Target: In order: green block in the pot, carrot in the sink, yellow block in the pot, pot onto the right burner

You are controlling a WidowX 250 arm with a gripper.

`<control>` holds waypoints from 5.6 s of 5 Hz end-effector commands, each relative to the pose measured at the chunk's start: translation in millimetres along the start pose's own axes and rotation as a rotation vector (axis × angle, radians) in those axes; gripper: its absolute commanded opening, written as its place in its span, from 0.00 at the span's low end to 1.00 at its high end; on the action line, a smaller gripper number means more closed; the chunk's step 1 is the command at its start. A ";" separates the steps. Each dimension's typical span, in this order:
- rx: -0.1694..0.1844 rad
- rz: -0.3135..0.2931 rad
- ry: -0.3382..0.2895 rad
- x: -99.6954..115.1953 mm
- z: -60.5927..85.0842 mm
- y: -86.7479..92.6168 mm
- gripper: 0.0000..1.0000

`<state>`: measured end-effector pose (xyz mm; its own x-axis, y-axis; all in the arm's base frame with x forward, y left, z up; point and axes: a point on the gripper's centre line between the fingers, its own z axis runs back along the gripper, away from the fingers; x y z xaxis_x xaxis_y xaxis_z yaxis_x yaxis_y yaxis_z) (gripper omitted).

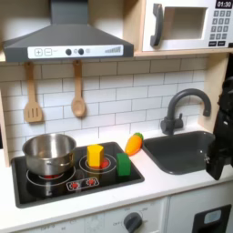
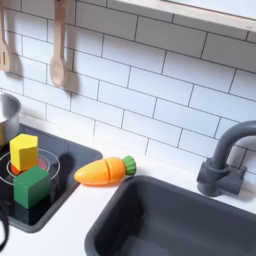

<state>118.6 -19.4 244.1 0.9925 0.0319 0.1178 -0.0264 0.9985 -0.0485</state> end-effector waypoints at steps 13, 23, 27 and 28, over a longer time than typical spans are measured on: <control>0.010 -0.075 0.104 199.5 -57.1 66.8 1.00; -0.030 -0.233 0.105 194.0 -124.0 90.5 1.00; 0.010 -0.258 -0.007 209.1 -129.8 83.6 1.00; 0.050 -0.237 -0.006 211.6 -133.0 86.6 1.00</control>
<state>340.7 63.8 135.4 0.9674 -0.2171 0.1305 0.2145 0.9761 0.0338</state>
